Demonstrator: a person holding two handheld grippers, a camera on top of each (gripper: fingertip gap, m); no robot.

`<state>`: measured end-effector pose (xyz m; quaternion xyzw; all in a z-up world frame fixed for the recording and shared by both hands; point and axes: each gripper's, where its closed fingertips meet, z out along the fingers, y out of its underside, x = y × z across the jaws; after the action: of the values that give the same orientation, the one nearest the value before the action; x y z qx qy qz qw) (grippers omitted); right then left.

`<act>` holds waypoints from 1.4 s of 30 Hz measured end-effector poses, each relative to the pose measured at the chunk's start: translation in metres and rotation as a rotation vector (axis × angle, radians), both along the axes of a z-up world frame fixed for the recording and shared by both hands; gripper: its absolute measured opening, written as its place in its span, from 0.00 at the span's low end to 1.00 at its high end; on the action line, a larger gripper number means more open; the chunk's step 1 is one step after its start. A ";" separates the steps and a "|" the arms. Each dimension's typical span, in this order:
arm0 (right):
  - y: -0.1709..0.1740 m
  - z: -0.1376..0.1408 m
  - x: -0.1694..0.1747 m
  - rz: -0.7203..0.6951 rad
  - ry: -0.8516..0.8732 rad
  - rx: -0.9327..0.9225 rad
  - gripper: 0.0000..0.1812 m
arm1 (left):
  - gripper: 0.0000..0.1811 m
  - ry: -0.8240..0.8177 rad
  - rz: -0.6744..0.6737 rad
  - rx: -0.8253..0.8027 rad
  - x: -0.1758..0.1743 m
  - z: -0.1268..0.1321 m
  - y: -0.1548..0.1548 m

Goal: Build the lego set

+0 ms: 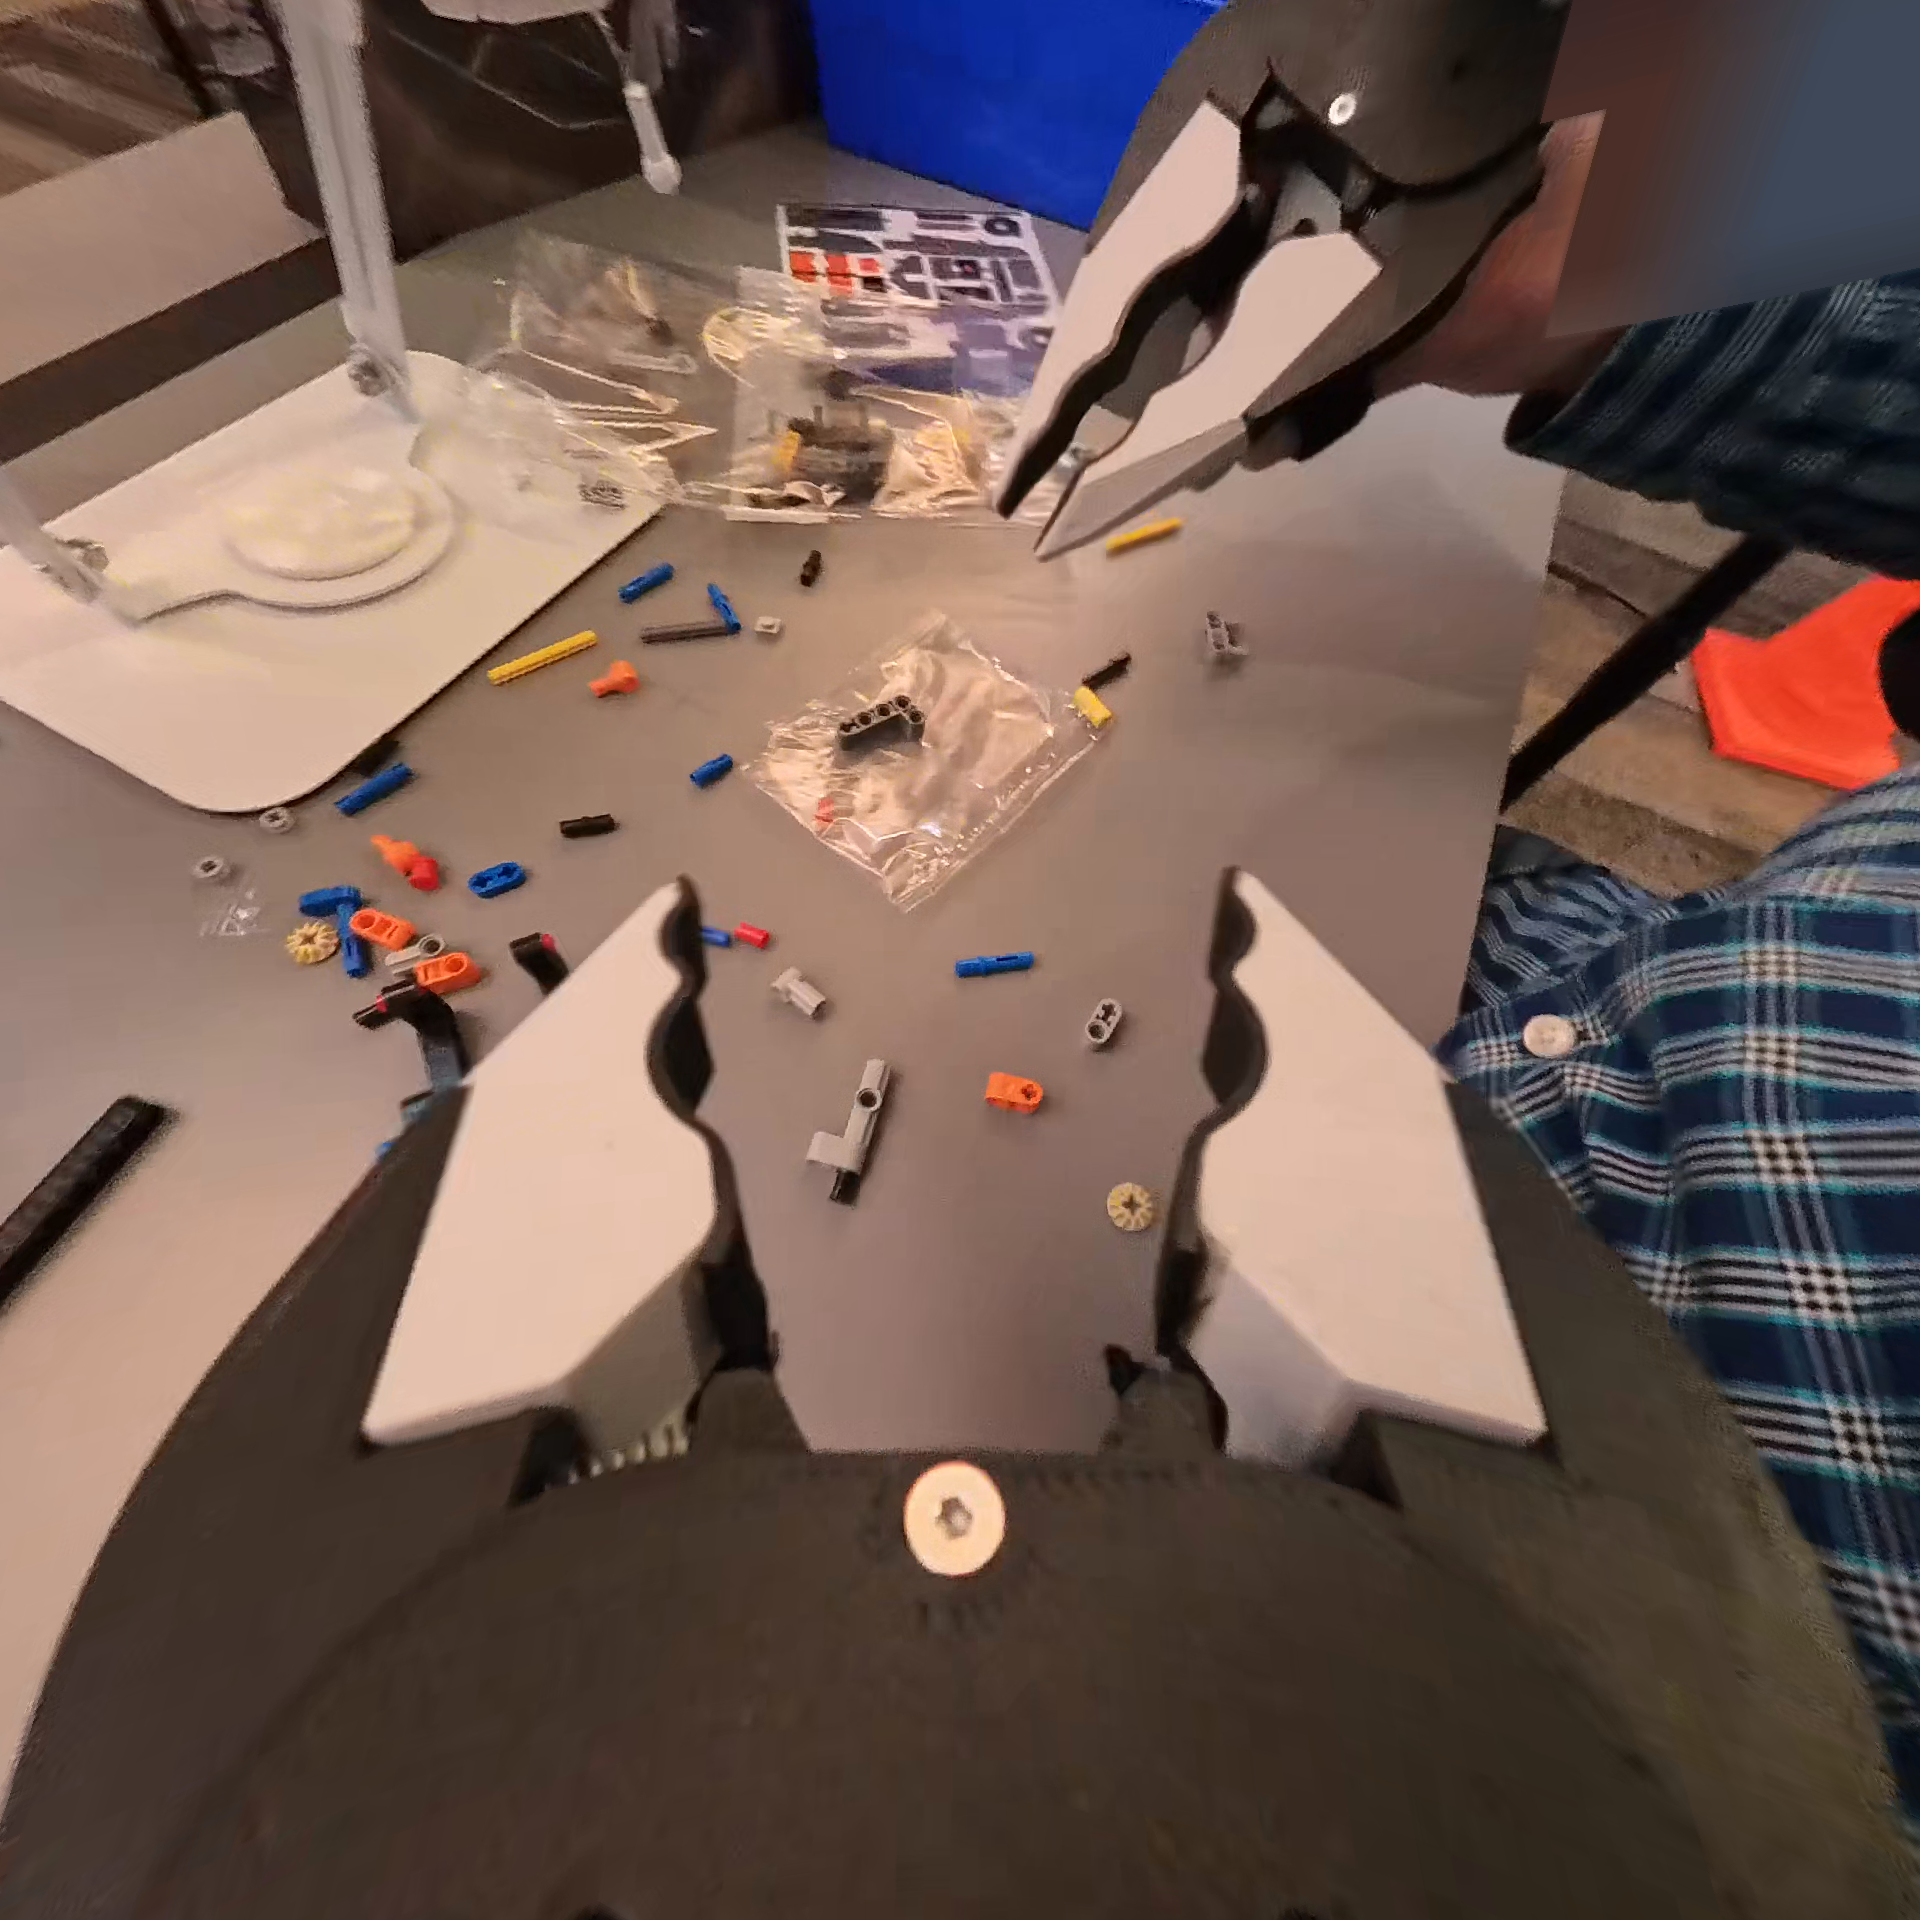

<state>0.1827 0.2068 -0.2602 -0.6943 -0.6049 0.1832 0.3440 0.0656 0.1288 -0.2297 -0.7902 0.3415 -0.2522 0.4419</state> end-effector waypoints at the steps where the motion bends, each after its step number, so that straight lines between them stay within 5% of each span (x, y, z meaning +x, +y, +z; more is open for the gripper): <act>1: 0.010 -0.001 -0.001 0.000 -0.021 0.024 0.08 | 0.61 0.000 0.034 -0.002 -0.003 0.001 0.002; 3: 0.030 -0.006 -0.001 0.013 -0.076 0.055 0.08 | 0.71 0.000 0.073 -0.031 -0.006 -0.001 0.000; 7: 0.060 -0.023 0.000 0.103 -0.208 0.105 0.09 | 0.69 0.012 0.078 -0.035 -0.005 -0.004 -0.008; 15: 0.009 -0.037 0.021 0.245 -0.283 -0.070 0.08 | 0.01 0.020 -0.007 0.030 -0.006 0.004 -0.019; 21: -0.023 -0.054 0.045 0.143 -0.252 -0.146 0.08 | 0.03 0.062 -0.013 0.028 -0.007 -0.005 -0.018; 29: -0.025 -0.064 0.046 0.100 -0.219 -0.154 0.01 | 0.06 0.094 0.004 0.022 -0.009 -0.009 -0.018; 35: -0.037 -0.037 0.036 0.096 -0.136 -0.137 0.01 | 0.12 0.165 -0.018 0.039 -0.006 -0.017 -0.029; 42: -0.099 -0.005 -0.028 0.255 0.005 -0.284 0.01 | 0.17 0.337 -0.070 0.198 0.016 -0.026 -0.040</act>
<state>0.1552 0.1082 -0.2654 -0.6531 -0.6554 0.3106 0.2179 0.0821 0.0884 -0.2557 -0.7616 0.4611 -0.0969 0.4449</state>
